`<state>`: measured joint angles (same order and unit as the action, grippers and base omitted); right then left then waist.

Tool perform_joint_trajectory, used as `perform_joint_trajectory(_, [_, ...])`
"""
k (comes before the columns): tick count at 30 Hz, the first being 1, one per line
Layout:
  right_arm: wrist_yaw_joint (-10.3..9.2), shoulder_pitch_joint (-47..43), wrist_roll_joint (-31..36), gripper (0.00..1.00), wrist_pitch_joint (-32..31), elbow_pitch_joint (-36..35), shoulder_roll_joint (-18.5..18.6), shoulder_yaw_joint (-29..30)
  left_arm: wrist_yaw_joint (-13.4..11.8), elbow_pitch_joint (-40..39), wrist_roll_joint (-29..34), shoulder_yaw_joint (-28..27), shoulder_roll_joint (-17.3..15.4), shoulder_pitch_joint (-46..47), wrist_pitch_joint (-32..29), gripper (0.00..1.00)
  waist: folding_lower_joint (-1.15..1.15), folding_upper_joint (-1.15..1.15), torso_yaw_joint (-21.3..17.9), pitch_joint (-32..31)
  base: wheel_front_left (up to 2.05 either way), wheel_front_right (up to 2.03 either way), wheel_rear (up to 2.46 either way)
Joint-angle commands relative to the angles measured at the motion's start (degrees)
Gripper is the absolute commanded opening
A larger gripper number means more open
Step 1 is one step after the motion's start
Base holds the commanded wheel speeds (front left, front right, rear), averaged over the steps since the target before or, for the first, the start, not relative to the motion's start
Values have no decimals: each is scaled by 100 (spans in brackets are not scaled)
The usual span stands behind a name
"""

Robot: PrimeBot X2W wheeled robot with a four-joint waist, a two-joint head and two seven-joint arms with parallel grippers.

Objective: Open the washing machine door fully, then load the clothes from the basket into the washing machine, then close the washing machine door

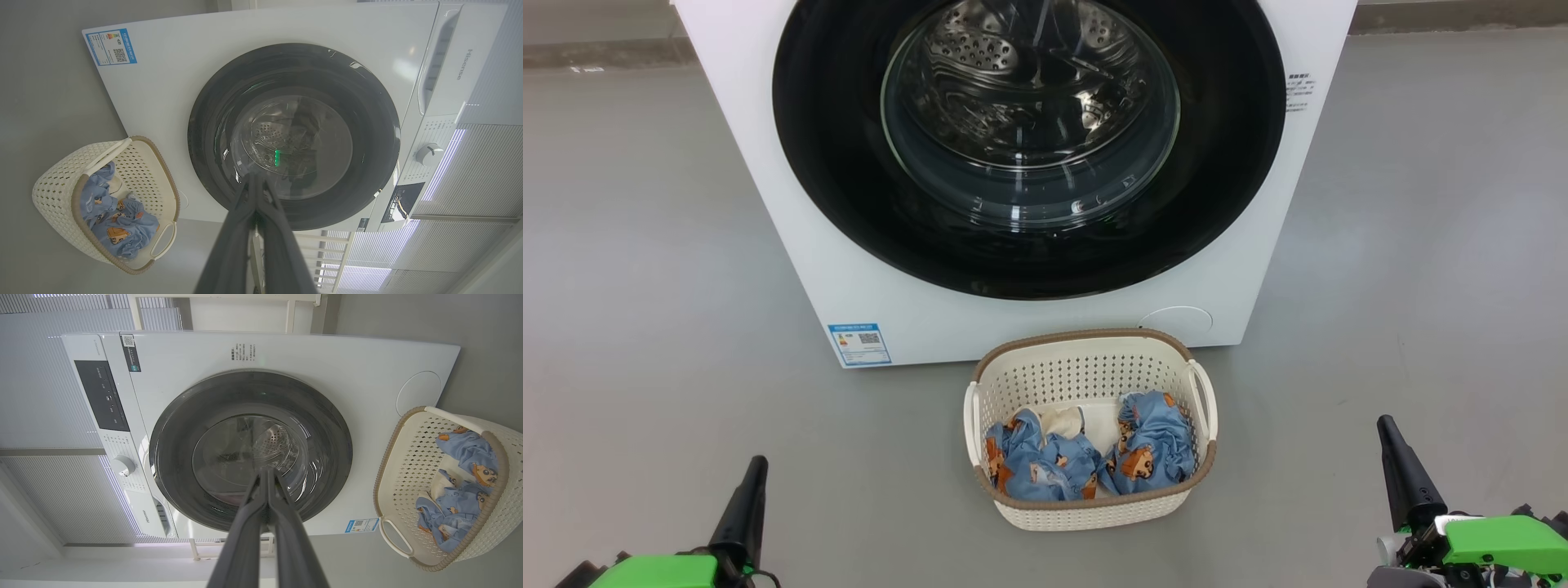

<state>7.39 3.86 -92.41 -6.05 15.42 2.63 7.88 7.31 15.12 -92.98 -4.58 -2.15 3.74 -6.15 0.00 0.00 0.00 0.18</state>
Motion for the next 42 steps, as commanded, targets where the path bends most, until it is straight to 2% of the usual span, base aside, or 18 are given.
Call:
perform_joint_trajectory(1, [10,232,22,0,-42,-140,25,-139,18,-110,79,-192,-73,244,-32,0,0,0,0,0,0,0,0])
perform_joint_trajectory(9, [10,232,22,0,-42,-140,25,-139,18,-110,79,-192,-73,244,-32,0,0,0,0,0,0,0,0])
perform_joint_trajectory(10, [0,0,0,100,0,0,0,0,0,0,0,0,0,0,0,100,0,0,0,0,0,0,0])
perform_joint_trajectory(17, [0,-163,28,100,49,245,-65,-15,-6,245,-2,76,107,-161,46,100,1,0,-3,11,0,0,0])
perform_joint_trajectory(21, [1,-151,99,100,117,195,-62,-32,-5,218,9,131,101,-134,113,100,13,0,-4,-3,0,0,0])
perform_joint_trajectory(27, [1,-142,197,100,201,137,-58,-48,-4,182,32,196,94,-115,198,100,1,0,-7,6,0,0,0])
perform_joint_trajectory(42, [2,-26,755,100,452,35,-48,-18,-1,18,284,320,72,-21,450,100,0,0,-18,11,0,0,0])
